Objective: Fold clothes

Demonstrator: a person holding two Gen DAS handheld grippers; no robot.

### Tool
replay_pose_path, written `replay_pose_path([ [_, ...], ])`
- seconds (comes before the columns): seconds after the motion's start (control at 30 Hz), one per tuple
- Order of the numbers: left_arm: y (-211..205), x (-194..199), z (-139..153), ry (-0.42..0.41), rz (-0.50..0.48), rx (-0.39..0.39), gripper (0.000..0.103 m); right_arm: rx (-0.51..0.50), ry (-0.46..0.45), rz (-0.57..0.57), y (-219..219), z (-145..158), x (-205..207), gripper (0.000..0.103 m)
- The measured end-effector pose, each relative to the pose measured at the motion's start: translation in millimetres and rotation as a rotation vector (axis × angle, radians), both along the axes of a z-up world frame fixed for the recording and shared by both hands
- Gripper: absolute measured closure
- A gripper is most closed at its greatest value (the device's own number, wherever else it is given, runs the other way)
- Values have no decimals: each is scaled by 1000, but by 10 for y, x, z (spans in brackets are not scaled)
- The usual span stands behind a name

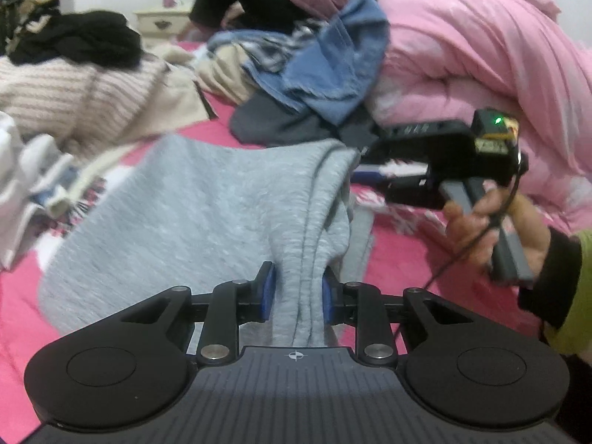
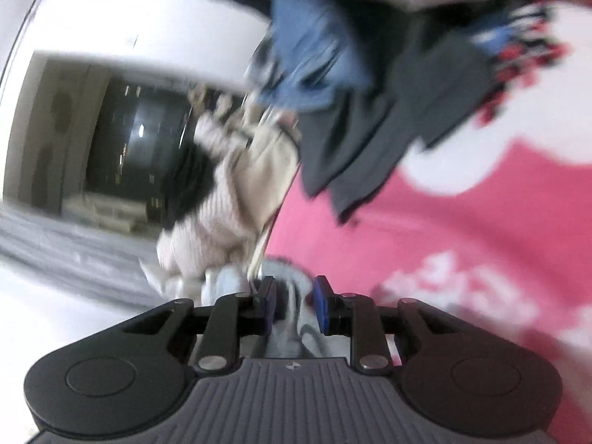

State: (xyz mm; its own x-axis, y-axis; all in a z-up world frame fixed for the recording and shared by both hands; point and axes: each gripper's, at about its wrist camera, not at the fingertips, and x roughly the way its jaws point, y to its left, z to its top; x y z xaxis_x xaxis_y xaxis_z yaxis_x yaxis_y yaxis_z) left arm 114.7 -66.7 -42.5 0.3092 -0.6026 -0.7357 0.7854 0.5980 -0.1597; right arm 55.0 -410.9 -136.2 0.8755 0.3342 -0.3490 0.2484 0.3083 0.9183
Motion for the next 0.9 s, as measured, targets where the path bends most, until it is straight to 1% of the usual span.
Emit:
replay_pose_path([
  [0.03, -24, -26, -22, -3, -6, 8, 76, 15, 6, -15, -52, -3, -67, 74],
  [0.07, -46, -58, -39, -18, -9, 17, 74, 30, 13, -31, -105, -5, -134, 70],
  [0.1, -73, -92, -51, -34, -14, 24, 72, 45, 19, -46, -157, -8, -201, 62],
  [0.17, -131, -164, -71, -68, -27, 34, 59, 66, 35, -51, -197, -16, -298, 51],
  [0.27, -251, -297, -107, -150, -46, 59, 48, 86, 75, -32, -162, -79, -319, 37],
  [0.3, -293, -347, -111, -182, -47, 72, 48, 92, 89, -25, -146, -104, -318, 37],
  [0.33, -296, -390, -81, -207, -44, 69, 48, 94, 94, -16, -126, -101, -327, 37],
  [0.4, -254, -469, 17, -246, -33, 45, 48, 91, 86, 7, -75, -40, -364, 35],
  [0.43, -198, -508, 84, -252, -23, 14, 47, 93, 73, 22, -50, 1, -374, 34],
  [0.5, 23, -574, 251, -229, 20, -73, 42, 109, 37, 46, -10, 83, -403, 26],
  [0.57, 272, -617, 353, -195, 85, -137, 35, 130, 20, 57, 29, 130, -475, 20],
  [0.6, 416, -618, 378, -166, 128, -161, 34, 150, 16, 62, 59, 130, -526, 17],
  [0.67, 697, -577, 357, -91, 233, -191, 34, 188, 31, 75, 154, 84, -628, 14],
  [0.73, 971, -497, 263, -8, 358, -215, 34, 209, 79, 98, 303, -13, -690, 12],
  [0.77, 1072, -461, 213, 23, 411, -223, 34, 219, 105, 110, 379, -65, -688, 12],
  [0.83, 1246, -401, 119, 74, 509, -239, 34, 209, 115, 126, 492, -94, -600, 11],
  [0.87, 1289, -378, 89, 78, 539, -238, 34, 199, 113, 132, 540, -92, -549, 8],
  [0.9, 1284, -359, 77, 61, 551, -227, 34, 193, 103, 129, 570, -92, -500, 5],
])
